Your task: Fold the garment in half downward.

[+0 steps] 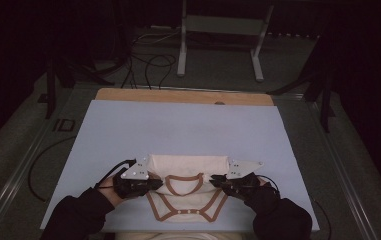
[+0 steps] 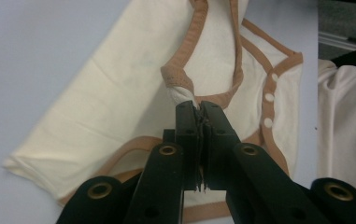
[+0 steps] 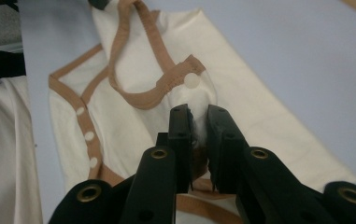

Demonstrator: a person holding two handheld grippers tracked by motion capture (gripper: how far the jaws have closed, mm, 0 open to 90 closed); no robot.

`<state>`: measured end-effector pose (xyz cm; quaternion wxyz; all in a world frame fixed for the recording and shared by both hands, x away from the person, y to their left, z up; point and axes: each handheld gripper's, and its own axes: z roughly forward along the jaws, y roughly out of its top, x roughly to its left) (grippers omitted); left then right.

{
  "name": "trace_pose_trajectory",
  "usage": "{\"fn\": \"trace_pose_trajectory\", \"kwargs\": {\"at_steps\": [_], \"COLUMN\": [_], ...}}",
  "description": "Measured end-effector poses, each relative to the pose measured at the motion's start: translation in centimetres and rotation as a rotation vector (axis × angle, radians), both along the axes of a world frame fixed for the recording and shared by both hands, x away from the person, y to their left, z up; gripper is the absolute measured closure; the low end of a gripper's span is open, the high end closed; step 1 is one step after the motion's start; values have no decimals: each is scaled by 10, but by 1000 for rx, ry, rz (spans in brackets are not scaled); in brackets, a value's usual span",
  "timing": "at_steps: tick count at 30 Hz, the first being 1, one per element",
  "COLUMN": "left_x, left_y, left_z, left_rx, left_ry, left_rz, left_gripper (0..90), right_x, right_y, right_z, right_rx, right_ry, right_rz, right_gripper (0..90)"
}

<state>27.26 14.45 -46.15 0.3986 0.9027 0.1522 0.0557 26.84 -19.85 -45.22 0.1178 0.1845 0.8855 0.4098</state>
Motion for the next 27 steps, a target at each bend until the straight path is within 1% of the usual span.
{"fn": "trace_pose_trajectory", "kwargs": {"at_steps": [1, 2, 4, 5, 6, 7, 8, 9, 10, 11, 14, 15, 16, 17, 18, 19, 20, 21, 23, 24, 26, 27], "left_x": [0, 1, 0, 0, 0, 0, -2, -3, -3, -4, -7, -8, -9, -10, -10, -11, -11, -12, -15, -16, -17, -16], "left_y": [0, 0, 0, -1, -1, -1, -2, -3, -3, -4, -5, -6, -6, -5, -4, -3, -2, -2, -3, -4, -6, -6], "left_z": [-4, -6, -11, -14, -16, -16, -19, -20, -21, -23, -26, -28, -29, -31, -32, -33, -34, -35, -35, -35, -35, -35], "left_rx": [-2, 1, -2, 5, 7, 7, 6, 7, 1, 5, 16, 28, 26, 21, 16, 12, 9, 8, 9, 7, 3, 3], "left_ry": [10, 18, 30, 43, 42, 42, 50, 50, 53, 59, 66, 71, 76, 91, 98, 106, 117, 119, 117, 117, 113, 113], "left_rz": [5, 3, -1, 1, 3, 3, -6, -8, -12, -16, -28, -37, -34, -33, -33, -32, -36, -45, -58, -63, -68, -69], "left_gripper": [871, 871, 871, 871, 871, 871, 869, 868, 869, 869, 869, 868, 865, 861, 851, 839, 834, 825, 780, 737, 665, 664], "right_x": [0, 0, 0, -1, -2, -2, -4, -5, -6, -7, -12, -12, -14, -16, -17, -17, -18, -18, -19, -20, -20, -21], "right_y": [0, 0, 0, 0, 0, 0, 0, 0, 1, 1, 0, 0, -1, -1, -2, -3, -5, -6, -7, -7, -7, -5], "right_z": [-2, -5, -9, -9, -11, -11, -14, -15, -17, -18, -23, -24, -26, -27, -30, -31, -33, -35, -37, -37, -37, -36], "right_rx": [-1, 4, -10, -7, -5, -5, -22, -23, -30, -35, -36, -34, -29, -19, -23, -25, -19, -20, -18, -15, -15, -9], "right_ry": [4, 19, 23, 31, 43, 43, 31, 40, 37, 35, 63, 69, 91, 108, 117, 113, 123, 128, 150, 159, 149, 155], "right_rz": [-2, -9, -4, -2, -7, -7, -1, 4, 2, 4, 4, 9, 6, -1, 9, 9, 12, 16, 15, 12, 17, 14], "right_gripper": [809, 809, 808, 807, 807, 807, 807, 807, 807, 807, 804, 803, 802, 799, 793, 790, 780, 772, 724, 683, 628, 619]}}
